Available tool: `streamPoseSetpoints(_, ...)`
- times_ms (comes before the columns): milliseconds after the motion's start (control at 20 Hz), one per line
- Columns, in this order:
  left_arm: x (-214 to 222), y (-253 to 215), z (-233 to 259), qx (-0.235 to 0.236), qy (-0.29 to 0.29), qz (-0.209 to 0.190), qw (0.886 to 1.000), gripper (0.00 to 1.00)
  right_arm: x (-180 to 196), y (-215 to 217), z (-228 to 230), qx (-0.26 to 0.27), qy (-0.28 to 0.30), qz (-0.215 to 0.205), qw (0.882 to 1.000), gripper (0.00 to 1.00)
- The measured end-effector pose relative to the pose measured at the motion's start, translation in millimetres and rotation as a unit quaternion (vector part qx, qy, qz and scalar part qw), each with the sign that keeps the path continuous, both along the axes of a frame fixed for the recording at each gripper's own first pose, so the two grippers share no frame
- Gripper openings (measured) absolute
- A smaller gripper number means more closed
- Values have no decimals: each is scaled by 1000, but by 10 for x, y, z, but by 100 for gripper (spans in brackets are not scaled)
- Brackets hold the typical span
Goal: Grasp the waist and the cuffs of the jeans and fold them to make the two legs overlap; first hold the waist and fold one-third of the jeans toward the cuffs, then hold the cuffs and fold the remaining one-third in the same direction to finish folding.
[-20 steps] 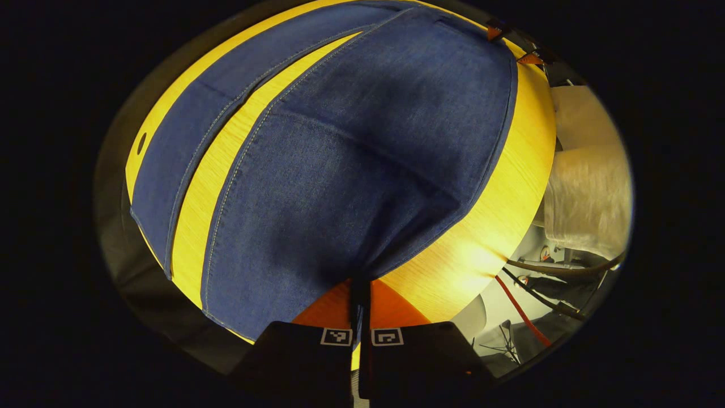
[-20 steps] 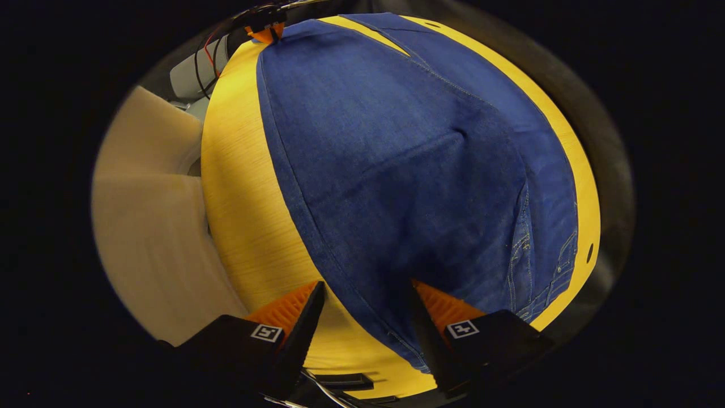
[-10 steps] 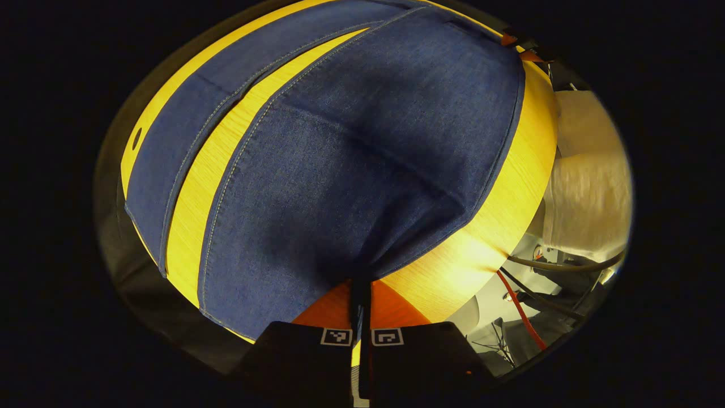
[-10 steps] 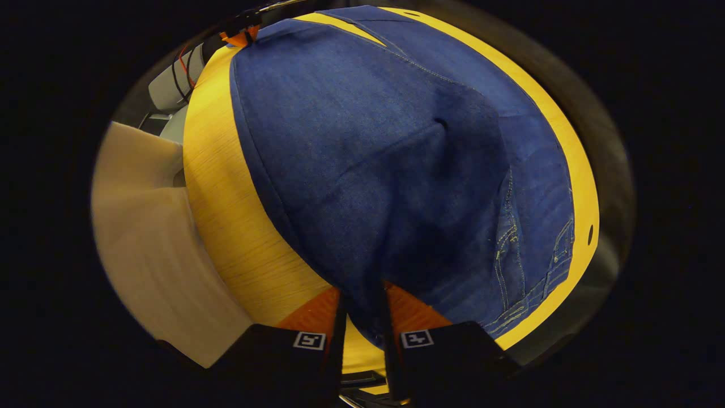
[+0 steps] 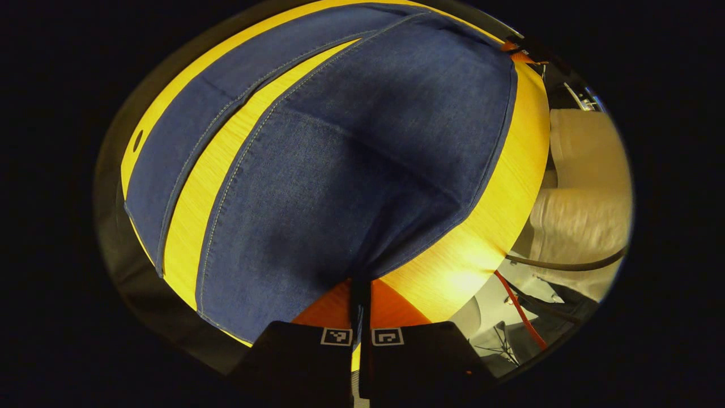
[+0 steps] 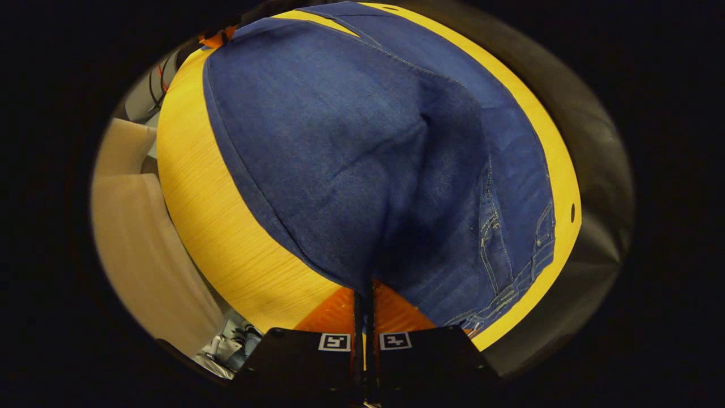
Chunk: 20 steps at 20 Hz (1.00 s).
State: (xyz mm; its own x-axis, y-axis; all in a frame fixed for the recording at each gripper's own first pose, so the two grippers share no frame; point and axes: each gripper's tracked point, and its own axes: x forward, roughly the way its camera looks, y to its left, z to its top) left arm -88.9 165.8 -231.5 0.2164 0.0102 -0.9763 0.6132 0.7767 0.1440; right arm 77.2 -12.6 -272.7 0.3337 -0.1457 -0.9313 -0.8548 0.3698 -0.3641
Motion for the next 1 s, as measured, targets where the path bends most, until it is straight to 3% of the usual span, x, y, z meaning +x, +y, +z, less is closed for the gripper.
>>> streamPoseSetpoints(200, -17, 68, 81, 18, 41, -14, 999, 0, -1, -13, 195, -14, -10, -25, 1000, 4)
streamPoseSetpoints(350, -2, 168, 278, 52, 46, -41, 997, 0, 51, 86, 519, 4, -16, -45, 999, 4)
streamPoseSetpoints(500, 101, 315, 641, 84, 33, -49, 995, 0, 164, 147, 795, 16, -2, -39, 999, 3)
streamPoseSetpoints(800, 444, 460, 1466, 112, -1, -43, 993, 0, 711, 295, 1299, 88, -53, -105, 989, 3)
streamPoseSetpoints(1000, 767, 586, 1674, 132, 7, -40, 990, 0, 942, 387, 1490, 119, -51, -109, 986, 3)
